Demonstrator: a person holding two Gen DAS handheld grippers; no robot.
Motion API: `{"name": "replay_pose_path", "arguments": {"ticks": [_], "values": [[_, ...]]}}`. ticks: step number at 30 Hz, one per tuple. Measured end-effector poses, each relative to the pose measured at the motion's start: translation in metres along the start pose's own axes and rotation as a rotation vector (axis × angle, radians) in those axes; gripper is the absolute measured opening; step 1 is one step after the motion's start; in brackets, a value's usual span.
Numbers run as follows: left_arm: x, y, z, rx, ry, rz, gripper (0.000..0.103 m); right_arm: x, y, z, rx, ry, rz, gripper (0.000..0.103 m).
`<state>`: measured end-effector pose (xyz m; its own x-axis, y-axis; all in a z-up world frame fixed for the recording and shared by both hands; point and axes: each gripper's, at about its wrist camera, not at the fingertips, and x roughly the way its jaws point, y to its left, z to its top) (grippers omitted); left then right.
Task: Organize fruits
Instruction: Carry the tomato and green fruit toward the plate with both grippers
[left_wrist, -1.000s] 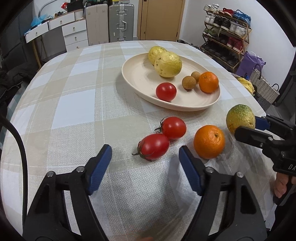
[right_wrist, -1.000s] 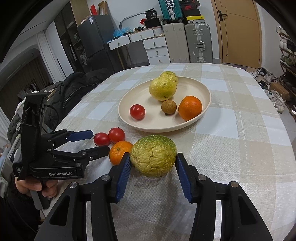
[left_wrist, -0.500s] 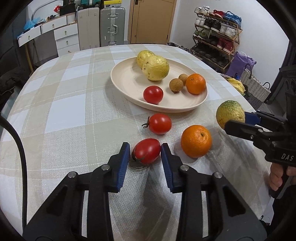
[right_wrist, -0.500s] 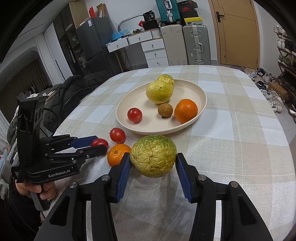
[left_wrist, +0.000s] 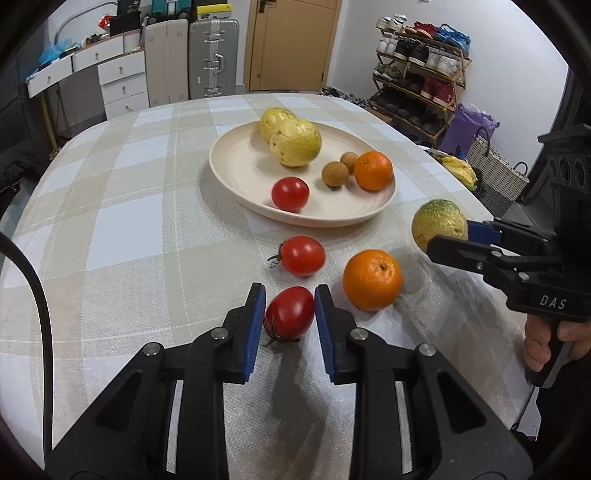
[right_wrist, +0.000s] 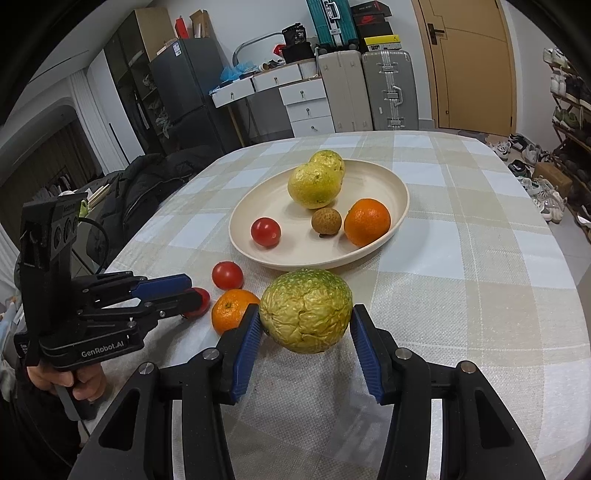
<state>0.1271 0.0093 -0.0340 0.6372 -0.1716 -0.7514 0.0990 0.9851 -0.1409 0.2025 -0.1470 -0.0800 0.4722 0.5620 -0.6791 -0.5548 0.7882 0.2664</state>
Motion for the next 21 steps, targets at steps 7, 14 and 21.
{"name": "replay_pose_path", "arguments": {"ticks": [7, 14, 21], "values": [[0.008, -0.003, -0.007, 0.029, 0.047, 0.025, 0.026, -0.001, -0.001, 0.0, 0.006, 0.001, 0.002, 0.05], [0.003, -0.004, -0.007, 0.032, 0.022, -0.001, 0.024, -0.002, -0.005, 0.0, 0.015, -0.005, 0.001, 0.05], [-0.016, -0.006, 0.001, 0.015, -0.045, -0.012, 0.024, -0.004, -0.007, 0.001, 0.024, -0.022, 0.006, 0.05]]}}
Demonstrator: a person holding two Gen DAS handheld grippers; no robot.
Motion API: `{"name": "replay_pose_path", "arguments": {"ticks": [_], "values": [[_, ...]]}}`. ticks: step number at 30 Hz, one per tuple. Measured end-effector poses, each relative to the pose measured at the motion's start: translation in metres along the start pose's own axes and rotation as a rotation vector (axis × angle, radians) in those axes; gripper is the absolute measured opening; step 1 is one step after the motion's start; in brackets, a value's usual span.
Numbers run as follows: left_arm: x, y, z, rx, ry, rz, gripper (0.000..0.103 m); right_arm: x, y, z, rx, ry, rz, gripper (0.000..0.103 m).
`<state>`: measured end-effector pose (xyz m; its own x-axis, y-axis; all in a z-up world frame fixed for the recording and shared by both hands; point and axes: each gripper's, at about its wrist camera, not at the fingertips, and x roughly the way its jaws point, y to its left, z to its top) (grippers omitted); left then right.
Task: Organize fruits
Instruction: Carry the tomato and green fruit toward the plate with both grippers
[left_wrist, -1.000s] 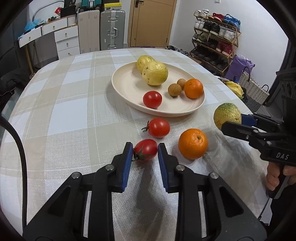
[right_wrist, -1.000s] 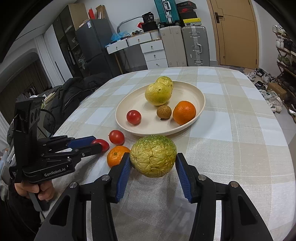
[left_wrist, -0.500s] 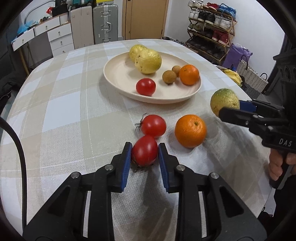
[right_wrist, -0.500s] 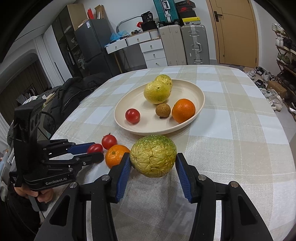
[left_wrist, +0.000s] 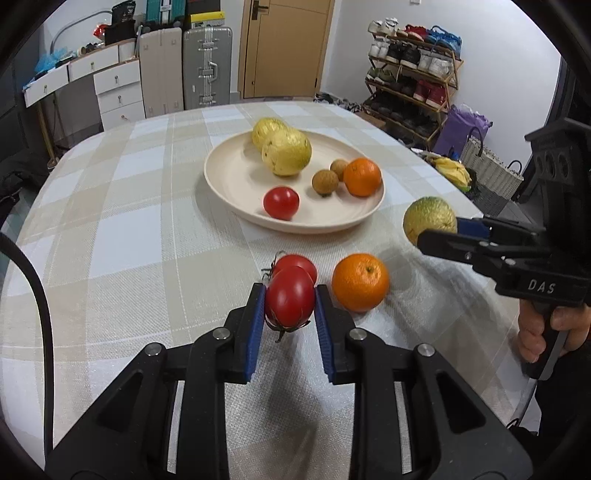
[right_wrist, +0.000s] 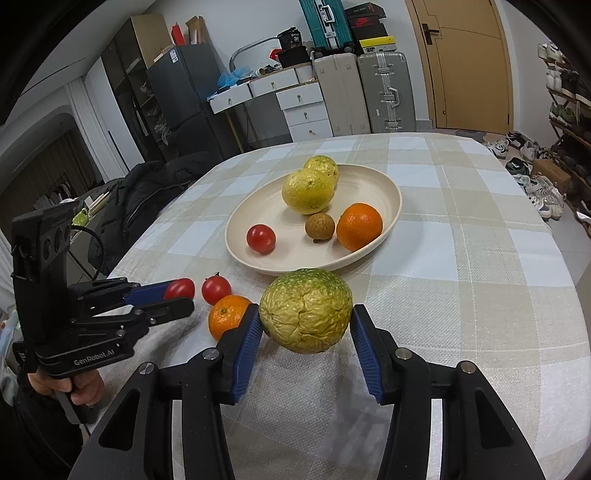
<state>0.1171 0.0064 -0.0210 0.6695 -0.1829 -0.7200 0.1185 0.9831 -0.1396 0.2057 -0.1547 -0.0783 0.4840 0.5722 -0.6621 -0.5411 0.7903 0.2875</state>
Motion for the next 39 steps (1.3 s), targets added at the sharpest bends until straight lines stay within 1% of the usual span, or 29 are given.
{"name": "replay_pose_path", "arguments": {"ticks": [6, 11, 17, 26, 32, 39], "values": [[-0.015, 0.002, 0.009, -0.022, -0.057, -0.004, 0.024, -0.007, -0.006, 0.004, 0.017, -0.027, 0.006, 0.05], [-0.018, 0.008, 0.021, -0.047, -0.085, 0.002, 0.024, -0.011, -0.008, 0.01, 0.025, -0.052, 0.011, 0.05], [-0.016, 0.013, 0.036, -0.057, -0.107, 0.007, 0.024, -0.013, -0.003, 0.023, -0.001, -0.069, 0.007, 0.05], [-0.013, 0.021, 0.059, -0.067, -0.131, 0.028, 0.024, -0.009, -0.005, 0.038, 0.003, -0.087, 0.003, 0.05], [-0.004, 0.026, 0.074, -0.081, -0.143, 0.035, 0.024, 0.0, -0.008, 0.049, 0.006, -0.084, 0.006, 0.05], [0.015, 0.027, 0.085, -0.082, -0.128, 0.04, 0.024, 0.014, -0.006, 0.054, 0.012, -0.066, 0.018, 0.05]]}}
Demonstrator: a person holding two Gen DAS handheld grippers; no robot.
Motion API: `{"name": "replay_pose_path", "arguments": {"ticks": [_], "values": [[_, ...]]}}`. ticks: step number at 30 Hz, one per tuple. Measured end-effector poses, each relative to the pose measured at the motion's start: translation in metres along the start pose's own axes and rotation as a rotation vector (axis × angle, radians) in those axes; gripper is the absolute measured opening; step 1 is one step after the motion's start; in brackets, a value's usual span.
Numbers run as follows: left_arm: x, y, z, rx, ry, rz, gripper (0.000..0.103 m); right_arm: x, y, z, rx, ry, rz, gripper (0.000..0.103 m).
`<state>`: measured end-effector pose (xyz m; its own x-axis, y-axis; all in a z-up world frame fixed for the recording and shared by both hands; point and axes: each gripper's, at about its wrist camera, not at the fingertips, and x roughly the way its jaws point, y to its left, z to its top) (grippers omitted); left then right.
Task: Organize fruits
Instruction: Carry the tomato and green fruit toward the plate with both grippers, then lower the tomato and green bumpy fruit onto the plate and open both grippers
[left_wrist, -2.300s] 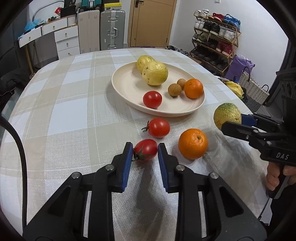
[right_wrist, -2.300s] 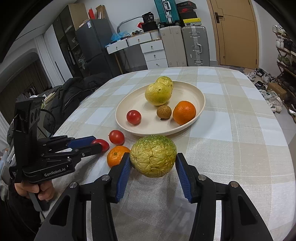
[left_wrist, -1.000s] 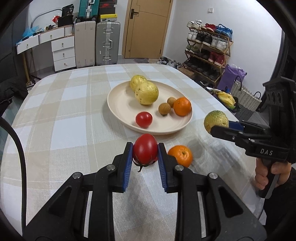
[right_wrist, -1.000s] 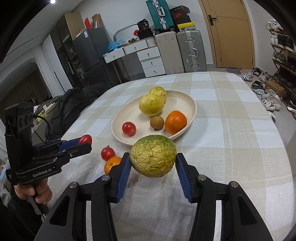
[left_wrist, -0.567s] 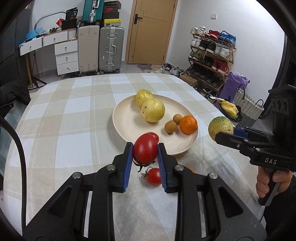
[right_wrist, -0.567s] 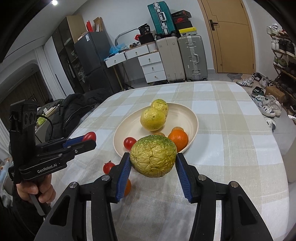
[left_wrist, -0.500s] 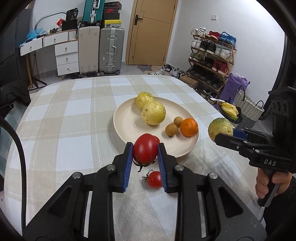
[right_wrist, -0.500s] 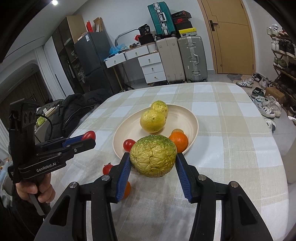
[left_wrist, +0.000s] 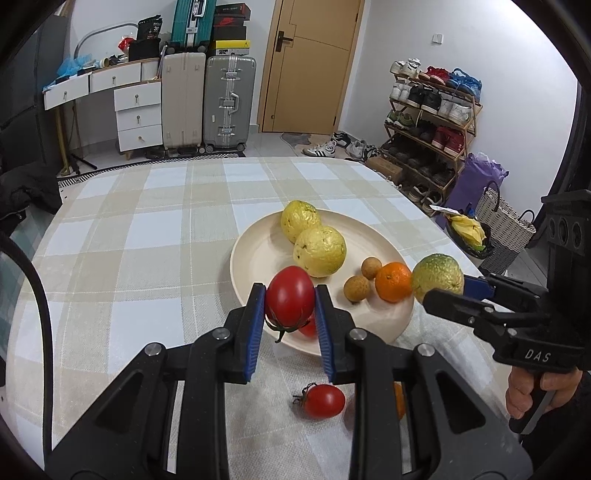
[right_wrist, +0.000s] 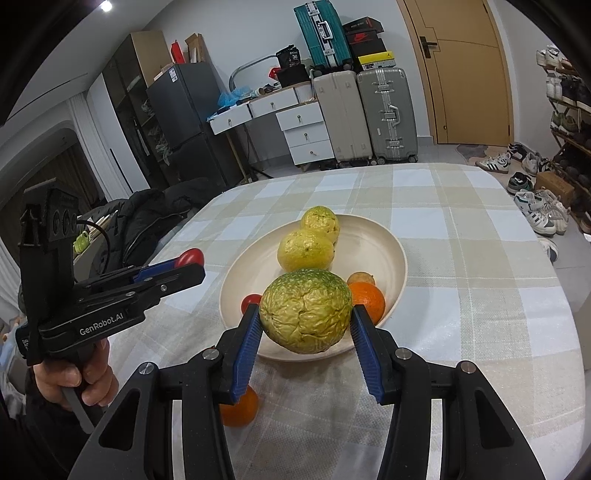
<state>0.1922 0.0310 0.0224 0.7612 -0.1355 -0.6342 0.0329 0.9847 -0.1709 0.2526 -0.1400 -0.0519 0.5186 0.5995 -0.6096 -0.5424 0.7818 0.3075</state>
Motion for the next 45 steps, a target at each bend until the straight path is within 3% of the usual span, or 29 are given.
{"name": "replay_pose_path", "arguments": {"ticks": [27, 36, 45], "values": [[0.055, -0.005, 0.002, 0.036, 0.054, 0.057, 0.024, 0.04, 0.007, -0.005, -0.023, 0.084, 0.005, 0.05], [0.076, -0.007, -0.001, 0.048, 0.089, 0.062, 0.024, 0.049, 0.009, -0.002, -0.046, 0.1, -0.016, 0.05], [0.073, -0.006, 0.0, 0.046, 0.096, 0.092, 0.027, 0.046, 0.012, -0.005, -0.061, 0.091, -0.06, 0.053]]}}
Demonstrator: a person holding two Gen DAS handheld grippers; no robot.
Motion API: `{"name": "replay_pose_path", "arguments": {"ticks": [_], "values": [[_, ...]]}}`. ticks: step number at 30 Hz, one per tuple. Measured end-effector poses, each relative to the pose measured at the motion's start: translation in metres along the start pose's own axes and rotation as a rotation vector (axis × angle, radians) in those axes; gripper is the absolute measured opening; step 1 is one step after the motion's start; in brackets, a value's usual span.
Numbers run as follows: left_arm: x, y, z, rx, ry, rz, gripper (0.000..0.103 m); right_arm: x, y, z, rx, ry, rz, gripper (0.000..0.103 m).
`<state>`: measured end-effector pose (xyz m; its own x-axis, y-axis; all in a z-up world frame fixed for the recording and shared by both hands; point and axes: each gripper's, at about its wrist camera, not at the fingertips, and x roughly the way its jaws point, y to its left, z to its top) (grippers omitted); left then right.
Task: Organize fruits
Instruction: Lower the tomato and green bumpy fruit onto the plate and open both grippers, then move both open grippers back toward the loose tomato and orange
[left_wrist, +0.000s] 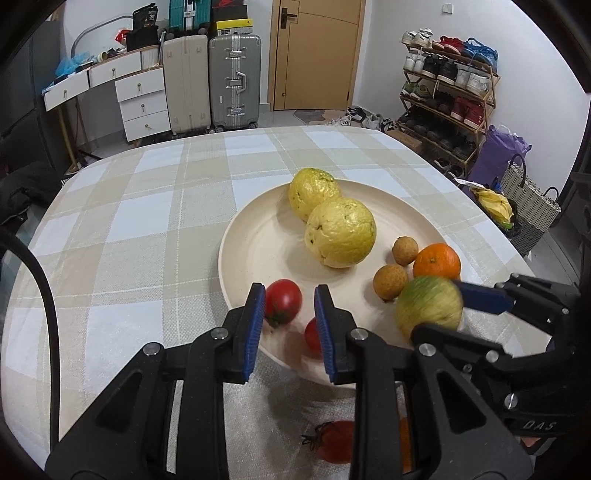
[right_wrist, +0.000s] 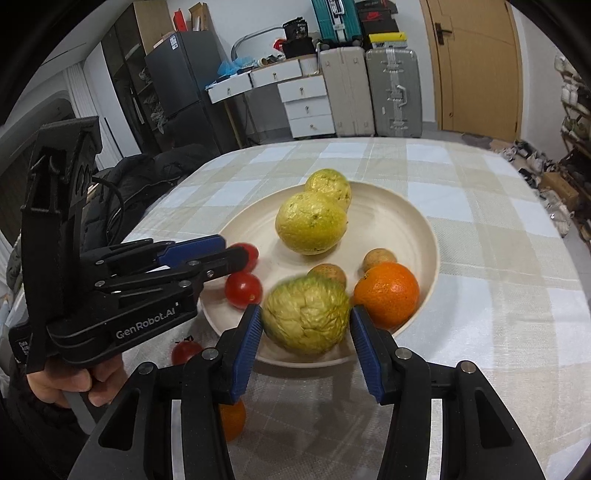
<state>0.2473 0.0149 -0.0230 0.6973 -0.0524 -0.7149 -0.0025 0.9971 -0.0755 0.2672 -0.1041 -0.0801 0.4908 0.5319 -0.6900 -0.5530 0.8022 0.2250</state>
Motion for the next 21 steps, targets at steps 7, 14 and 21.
{"name": "replay_pose_path", "arguments": {"ticks": [7, 14, 21], "values": [[-0.032, -0.002, -0.011, 0.003, -0.062, -0.007, 0.07, -0.023, -0.005, -0.001, 0.006, -0.064, -0.047, 0.076], [-0.078, -0.002, -0.032, -0.008, -0.102, -0.038, 0.092, -0.045, -0.004, -0.01, 0.023, -0.105, -0.048, 0.103], [-0.117, 0.003, -0.059, -0.029, -0.135, -0.046, 0.102, -0.059, -0.001, -0.02, 0.036, -0.097, -0.029, 0.103]]}}
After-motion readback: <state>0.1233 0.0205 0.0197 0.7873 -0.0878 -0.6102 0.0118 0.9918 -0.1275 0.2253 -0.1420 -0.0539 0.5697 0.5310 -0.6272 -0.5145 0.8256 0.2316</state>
